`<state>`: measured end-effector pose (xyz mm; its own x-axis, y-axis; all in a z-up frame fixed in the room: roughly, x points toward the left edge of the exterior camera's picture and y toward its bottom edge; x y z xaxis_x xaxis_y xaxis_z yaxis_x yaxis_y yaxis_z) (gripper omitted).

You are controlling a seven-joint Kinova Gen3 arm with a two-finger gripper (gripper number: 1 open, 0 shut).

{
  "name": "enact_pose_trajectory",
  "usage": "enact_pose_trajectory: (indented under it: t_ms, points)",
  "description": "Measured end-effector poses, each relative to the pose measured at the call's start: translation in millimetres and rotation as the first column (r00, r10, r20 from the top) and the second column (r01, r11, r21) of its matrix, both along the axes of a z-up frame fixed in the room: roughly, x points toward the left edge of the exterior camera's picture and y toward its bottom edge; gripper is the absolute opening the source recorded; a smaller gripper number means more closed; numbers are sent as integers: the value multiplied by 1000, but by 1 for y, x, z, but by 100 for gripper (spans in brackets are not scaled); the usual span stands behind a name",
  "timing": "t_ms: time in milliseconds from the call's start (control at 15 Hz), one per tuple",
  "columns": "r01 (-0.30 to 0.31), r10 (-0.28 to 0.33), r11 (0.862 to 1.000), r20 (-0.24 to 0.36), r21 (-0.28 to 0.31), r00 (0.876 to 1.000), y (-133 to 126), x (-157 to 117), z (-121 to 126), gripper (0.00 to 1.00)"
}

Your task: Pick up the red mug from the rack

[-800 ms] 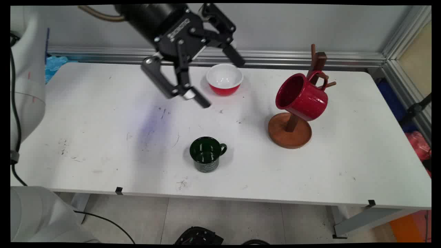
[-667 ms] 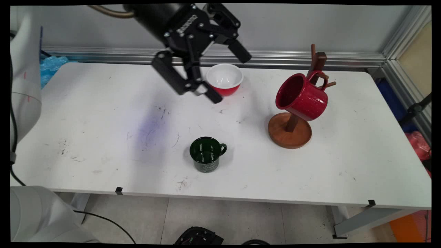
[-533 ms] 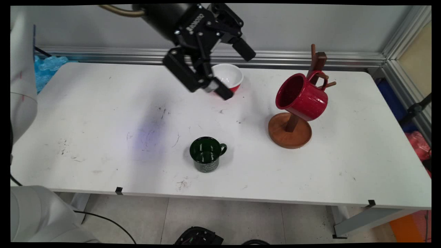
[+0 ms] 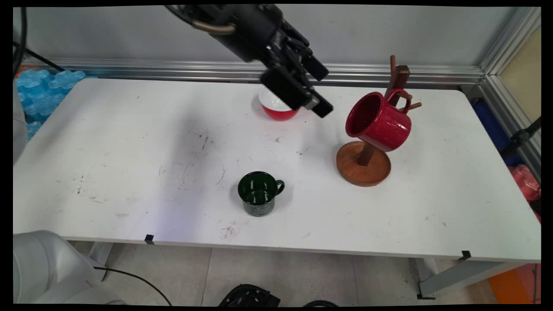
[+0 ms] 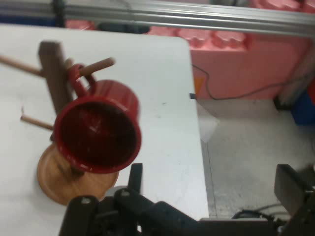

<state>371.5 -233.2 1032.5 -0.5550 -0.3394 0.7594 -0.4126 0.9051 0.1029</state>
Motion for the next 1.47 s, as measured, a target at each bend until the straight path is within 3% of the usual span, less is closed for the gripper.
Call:
enact_pose_trajectory:
  t_ms: [200,600,1000,1467]
  points:
    - [-108,110,992,-23,60,994,-9,-15,-16,100]
    - [-246,258,956,-61,157,964,-25,-46,-48,100]
    - [-284,309,935,-92,212,947,-39,-76,-76,100]
    - [-301,334,923,-109,238,936,-57,-98,-103,100]
